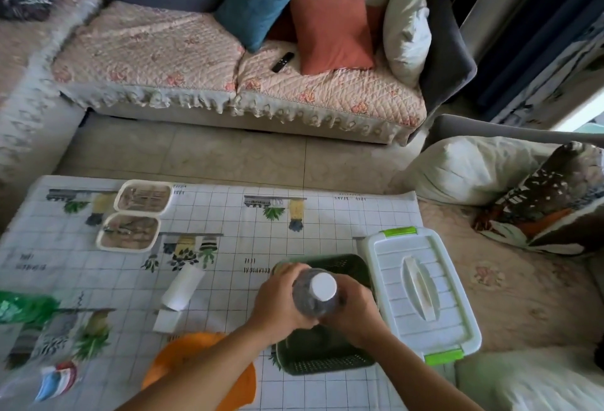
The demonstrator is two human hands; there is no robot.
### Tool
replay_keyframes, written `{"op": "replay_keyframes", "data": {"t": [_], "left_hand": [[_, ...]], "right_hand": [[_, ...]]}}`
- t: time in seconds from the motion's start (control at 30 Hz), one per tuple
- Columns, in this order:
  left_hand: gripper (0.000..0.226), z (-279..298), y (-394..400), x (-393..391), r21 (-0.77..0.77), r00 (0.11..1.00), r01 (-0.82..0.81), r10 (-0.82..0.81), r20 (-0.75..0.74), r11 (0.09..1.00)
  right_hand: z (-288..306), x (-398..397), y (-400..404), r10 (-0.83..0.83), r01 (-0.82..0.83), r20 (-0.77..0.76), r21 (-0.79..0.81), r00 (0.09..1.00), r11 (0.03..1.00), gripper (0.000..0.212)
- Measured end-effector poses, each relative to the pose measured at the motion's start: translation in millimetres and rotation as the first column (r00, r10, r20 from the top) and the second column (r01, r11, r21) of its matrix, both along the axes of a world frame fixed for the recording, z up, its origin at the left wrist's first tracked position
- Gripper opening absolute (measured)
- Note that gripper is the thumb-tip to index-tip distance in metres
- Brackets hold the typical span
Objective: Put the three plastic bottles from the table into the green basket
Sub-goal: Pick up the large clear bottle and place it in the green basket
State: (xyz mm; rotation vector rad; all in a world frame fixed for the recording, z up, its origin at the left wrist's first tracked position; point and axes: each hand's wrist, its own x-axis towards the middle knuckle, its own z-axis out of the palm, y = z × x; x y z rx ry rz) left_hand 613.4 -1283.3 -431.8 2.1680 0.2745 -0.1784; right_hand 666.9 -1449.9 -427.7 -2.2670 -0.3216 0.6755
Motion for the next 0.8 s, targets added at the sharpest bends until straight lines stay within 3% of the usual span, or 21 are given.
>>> {"op": "replay_keyframes", "data": {"t": [0.23,0.8], "left_hand": [[0.081,-27,-9,2,0.040,0.995,-0.091,0.093,-0.047,0.995],[0.075,-57,-20,16,0.084,0.979,-0.139,0.150,-0.139,0.987]], "right_hand": [[-30,13,0,0.042,-0.043,-0.024,-0.033,0.999,0.999,0.059],[-74,20,9,-0.013,0.011,-0.037,-0.061,0.999,0.998,0.067]]}}
